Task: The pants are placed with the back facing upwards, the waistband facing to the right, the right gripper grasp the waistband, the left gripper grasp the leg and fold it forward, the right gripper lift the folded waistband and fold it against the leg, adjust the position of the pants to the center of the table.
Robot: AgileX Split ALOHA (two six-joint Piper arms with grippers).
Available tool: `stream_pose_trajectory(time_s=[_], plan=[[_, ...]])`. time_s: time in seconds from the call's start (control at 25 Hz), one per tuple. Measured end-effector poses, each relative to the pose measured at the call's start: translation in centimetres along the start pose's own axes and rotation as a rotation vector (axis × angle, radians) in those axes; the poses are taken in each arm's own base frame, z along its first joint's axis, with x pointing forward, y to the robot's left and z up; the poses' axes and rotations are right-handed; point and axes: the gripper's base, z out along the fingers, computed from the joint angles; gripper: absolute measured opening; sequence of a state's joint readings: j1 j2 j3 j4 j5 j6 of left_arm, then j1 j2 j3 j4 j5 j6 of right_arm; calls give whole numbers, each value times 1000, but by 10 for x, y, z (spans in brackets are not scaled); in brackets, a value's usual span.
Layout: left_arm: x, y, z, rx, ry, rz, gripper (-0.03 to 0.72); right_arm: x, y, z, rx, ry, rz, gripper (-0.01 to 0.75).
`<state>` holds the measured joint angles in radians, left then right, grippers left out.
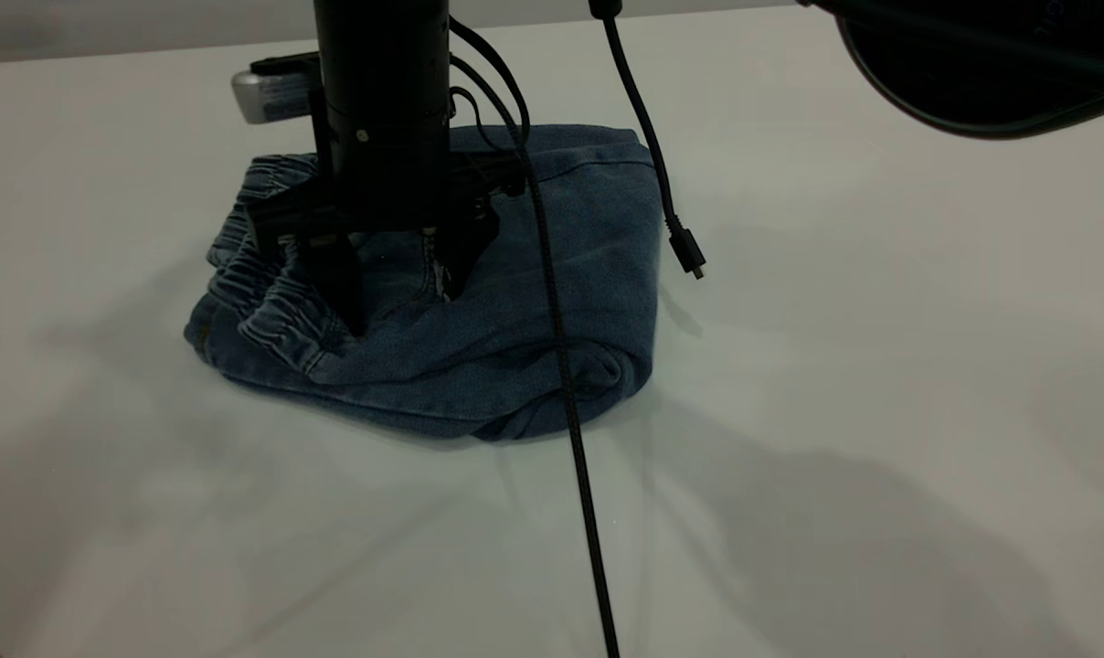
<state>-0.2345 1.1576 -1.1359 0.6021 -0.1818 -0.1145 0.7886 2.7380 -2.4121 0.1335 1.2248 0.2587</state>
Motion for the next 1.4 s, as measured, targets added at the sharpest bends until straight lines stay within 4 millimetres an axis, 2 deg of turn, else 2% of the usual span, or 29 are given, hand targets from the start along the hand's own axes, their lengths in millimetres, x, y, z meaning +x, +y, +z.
stream_pose_trajectory(time_s=[0.32, 0.92, 1.12, 1.4], plan=[[-2, 1, -2, -3, -4, 2, 405, -1, 1, -9, 2, -14, -175, 459], [0, 1, -2, -5, 12, 37, 405, 2, 4, -8, -66, 4, -273, 459], [0, 1, -2, -5, 12, 37, 405, 5, -18, 1, -69, 48, -232, 459], [-1, 1, -2, -4, 11, 38, 405, 7, -51, -5, -88, 94, -153, 459]])
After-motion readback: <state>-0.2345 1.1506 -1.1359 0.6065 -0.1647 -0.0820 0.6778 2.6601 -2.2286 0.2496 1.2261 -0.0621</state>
